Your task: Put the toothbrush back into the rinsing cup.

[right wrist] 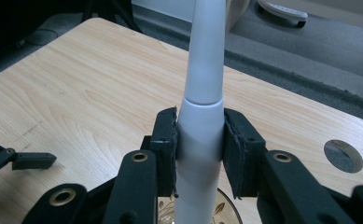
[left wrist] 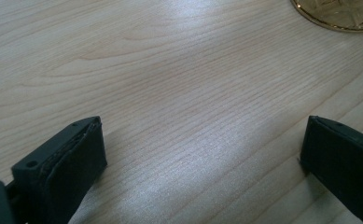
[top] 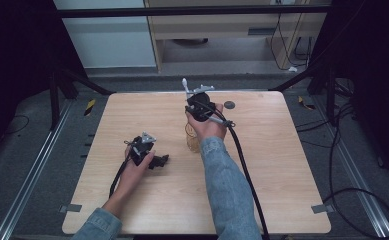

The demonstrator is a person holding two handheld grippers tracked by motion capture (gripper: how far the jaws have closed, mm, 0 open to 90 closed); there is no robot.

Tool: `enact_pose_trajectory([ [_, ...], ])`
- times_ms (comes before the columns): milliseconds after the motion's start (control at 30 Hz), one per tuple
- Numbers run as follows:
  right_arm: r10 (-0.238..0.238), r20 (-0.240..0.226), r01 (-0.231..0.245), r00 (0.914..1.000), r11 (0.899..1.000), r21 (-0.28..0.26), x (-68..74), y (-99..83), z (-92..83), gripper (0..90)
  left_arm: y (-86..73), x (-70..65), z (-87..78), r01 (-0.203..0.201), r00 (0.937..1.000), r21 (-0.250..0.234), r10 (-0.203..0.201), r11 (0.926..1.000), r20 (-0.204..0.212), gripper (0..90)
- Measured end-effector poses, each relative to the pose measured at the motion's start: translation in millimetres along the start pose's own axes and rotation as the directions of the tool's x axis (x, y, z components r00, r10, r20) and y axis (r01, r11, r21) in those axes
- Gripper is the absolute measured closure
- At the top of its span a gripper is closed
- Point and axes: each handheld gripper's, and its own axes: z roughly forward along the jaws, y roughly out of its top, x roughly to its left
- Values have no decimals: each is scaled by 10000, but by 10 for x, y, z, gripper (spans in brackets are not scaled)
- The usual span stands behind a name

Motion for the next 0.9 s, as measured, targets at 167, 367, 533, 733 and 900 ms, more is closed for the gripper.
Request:
enact_pose_trajectory([
  [167, -11, 2, 11, 10000, 9999, 142, -5, -21, 31, 675, 0, 0, -1, -6, 10000, 7, 6, 10000, -18, 0],
  [367, 130, -9, -130, 9999, 9996, 237, -21, -71, 49, 675, 0, 1, -1, -9, 10000, 8, 10, 10000, -15, 0],
  [533, 125, 47, -126, 9999, 9990, 420, -34, -156, 69, 675, 0, 1, -1, -10, 10000, 11, 10, 10000, -15, 0],
  [733, 209, -15, -208, 9998, 9981, 585, -36, -242, 107, 674, 0, 2, -1, -12, 10000, 7, 12, 10000, -14, 0],
  [900, 209, -37, -206, 9998, 9973, 706, -29, -281, 135, 674, 0, 1, 0, -8, 10000, 3, 8, 10000, -14, 0],
])
